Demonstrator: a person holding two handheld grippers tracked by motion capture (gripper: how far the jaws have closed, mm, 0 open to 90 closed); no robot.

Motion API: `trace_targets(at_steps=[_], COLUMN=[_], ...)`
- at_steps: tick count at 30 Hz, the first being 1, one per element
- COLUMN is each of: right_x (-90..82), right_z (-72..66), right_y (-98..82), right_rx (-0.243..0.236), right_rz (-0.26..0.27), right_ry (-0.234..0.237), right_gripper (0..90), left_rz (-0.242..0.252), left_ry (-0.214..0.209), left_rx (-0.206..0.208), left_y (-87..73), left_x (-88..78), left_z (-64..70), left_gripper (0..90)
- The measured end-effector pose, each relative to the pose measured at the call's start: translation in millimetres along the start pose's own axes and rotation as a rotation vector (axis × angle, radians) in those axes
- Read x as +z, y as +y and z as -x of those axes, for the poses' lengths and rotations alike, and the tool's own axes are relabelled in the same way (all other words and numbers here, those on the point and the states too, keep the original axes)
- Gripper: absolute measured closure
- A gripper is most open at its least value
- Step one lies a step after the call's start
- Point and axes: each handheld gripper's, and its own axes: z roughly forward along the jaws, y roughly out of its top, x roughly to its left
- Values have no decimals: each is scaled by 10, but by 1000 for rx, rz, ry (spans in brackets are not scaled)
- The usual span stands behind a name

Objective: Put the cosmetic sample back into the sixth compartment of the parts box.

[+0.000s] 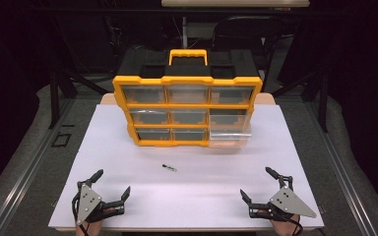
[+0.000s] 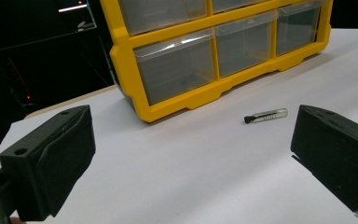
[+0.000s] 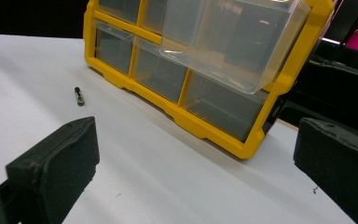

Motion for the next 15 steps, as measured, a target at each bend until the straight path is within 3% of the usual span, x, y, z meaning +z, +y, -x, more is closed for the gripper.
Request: trace_targets(at_steps=[15], right_x=[104], right_z=[-20], right_y=[-1], right_rx=[3], right_rz=[-52], right_ry=[24], right_gripper=[0], left_rz=[-19], left_ry=[-4], left_rx=[9], left_y=[-3], left_x=[27], left_z=[14], left_gripper=[0])
